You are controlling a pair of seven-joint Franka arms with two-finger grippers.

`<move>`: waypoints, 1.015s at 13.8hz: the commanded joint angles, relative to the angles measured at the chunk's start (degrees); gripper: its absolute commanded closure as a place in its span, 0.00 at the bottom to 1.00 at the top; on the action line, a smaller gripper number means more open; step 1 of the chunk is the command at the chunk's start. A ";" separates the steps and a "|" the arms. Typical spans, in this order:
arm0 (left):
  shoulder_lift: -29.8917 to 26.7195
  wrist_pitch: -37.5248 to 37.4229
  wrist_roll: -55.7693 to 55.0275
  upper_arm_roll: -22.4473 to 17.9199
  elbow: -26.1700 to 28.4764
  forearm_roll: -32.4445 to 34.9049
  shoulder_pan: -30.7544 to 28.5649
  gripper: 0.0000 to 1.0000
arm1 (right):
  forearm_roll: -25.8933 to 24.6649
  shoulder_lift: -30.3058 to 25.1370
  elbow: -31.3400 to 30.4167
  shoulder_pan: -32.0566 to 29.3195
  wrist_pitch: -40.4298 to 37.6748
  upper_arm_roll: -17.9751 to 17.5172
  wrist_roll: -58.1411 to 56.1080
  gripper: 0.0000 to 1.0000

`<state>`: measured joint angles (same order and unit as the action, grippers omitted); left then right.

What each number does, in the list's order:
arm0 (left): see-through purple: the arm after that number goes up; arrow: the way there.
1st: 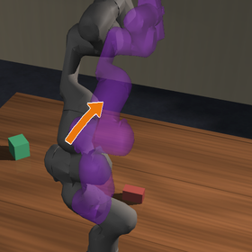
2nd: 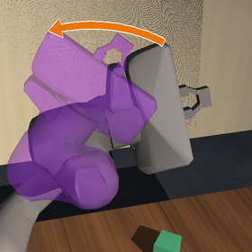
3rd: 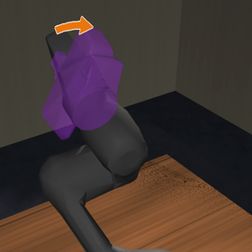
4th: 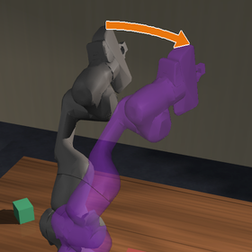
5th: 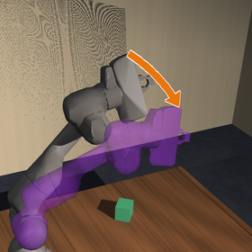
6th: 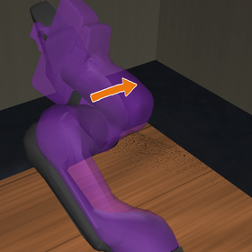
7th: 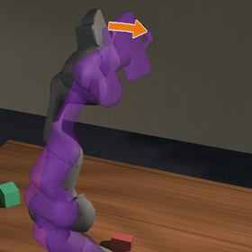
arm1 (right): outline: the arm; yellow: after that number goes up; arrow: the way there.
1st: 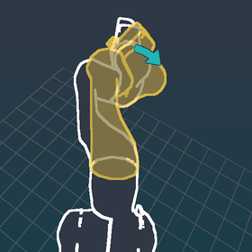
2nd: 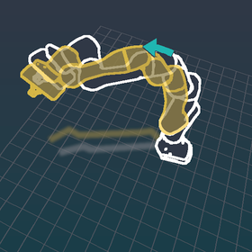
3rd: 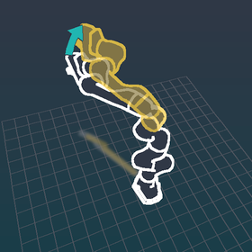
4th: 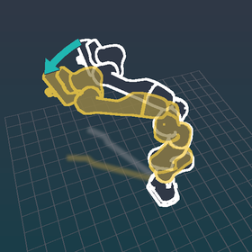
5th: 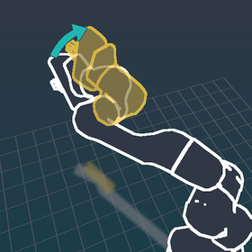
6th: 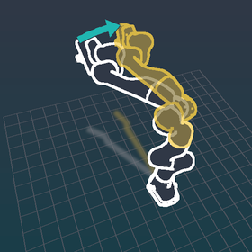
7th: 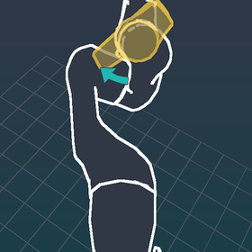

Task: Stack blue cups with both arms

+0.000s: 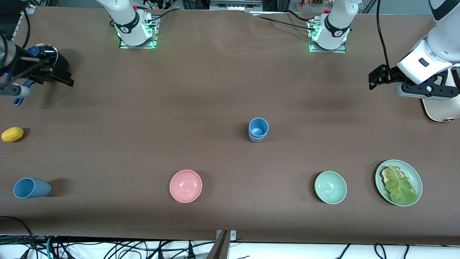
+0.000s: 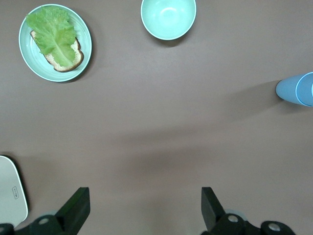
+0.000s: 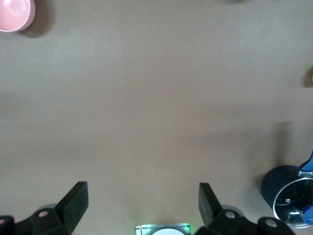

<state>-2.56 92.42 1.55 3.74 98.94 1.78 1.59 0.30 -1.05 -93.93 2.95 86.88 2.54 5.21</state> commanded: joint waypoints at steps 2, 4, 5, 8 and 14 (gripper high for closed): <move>0.54 -0.13 0.82 0.12 -1.20 0.24 -0.27 0.00 | -1.53 -1.85 -1.70 -2.42 2.06 -2.54 -0.63 0.00; 0.54 -0.13 0.73 0.04 -1.29 -0.46 -0.27 0.00 | -1.53 -1.67 -2.13 -2.87 5.99 -2.63 0.07 0.00; 0.54 -0.13 0.73 0.04 -1.20 -0.46 -0.27 0.00 | -1.53 -1.41 -2.22 -3.04 8.98 -2.63 -0.72 0.00; 0.54 -0.13 0.82 0.04 -1.20 -0.46 -0.36 0.00 | -1.79 -1.32 -2.05 -3.65 9.10 -5.24 -0.90 0.00; 0.54 -0.22 0.82 0.12 -1.29 -0.55 -0.62 0.00 | -1.18 -1.41 -1.70 -4.54 7.52 -8.43 -0.64 0.00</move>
<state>-2.56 92.42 1.55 3.74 98.93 1.75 1.47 -0.74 -1.49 -95.13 -0.57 95.08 -5.01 4.83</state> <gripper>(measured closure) 0.000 0.000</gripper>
